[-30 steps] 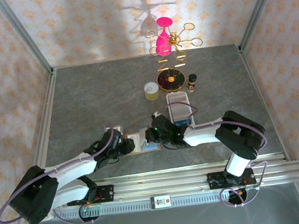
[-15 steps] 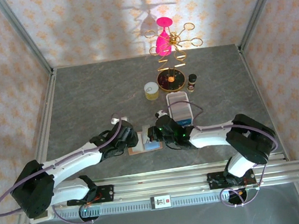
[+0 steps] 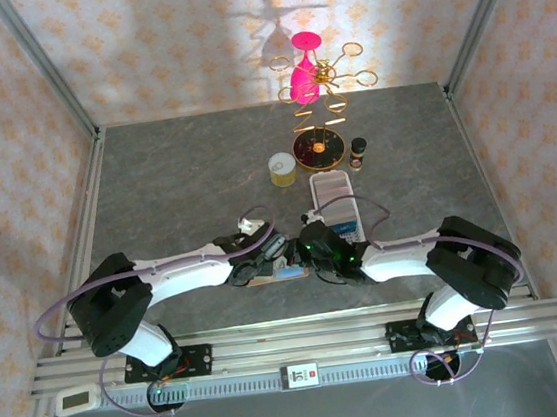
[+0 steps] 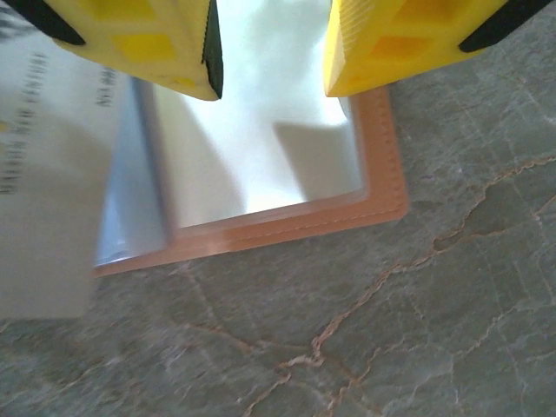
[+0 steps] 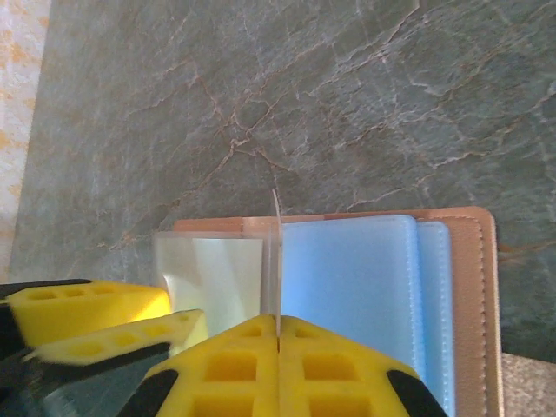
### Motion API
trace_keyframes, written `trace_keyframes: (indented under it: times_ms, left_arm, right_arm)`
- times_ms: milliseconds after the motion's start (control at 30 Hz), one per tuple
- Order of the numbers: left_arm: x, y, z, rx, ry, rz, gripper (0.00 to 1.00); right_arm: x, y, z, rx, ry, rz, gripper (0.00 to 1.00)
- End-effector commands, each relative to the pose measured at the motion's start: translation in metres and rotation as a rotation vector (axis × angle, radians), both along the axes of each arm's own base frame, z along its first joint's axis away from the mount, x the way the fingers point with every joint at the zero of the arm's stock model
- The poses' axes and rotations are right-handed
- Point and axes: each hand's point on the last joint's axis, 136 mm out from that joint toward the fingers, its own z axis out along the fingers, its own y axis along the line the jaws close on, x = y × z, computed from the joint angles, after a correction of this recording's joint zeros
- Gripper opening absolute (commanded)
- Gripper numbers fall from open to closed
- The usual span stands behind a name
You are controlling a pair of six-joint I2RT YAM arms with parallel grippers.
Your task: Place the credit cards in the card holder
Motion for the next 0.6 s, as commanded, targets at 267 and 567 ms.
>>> trace_keyframes:
  times_ms: [267, 567]
  left_arm:
    - [0.002, -0.006, -0.008, -0.024, 0.008, 0.025, 0.51]
    - [0.0, -0.012, -0.019, -0.034, 0.04, 0.016, 0.58]
  right_arm:
    - [0.004, -0.032, 0.035, 0.017, -0.092, -0.117, 0.0]
    - [0.001, -0.055, 0.031, -0.026, -0.101, -0.174, 0.0]
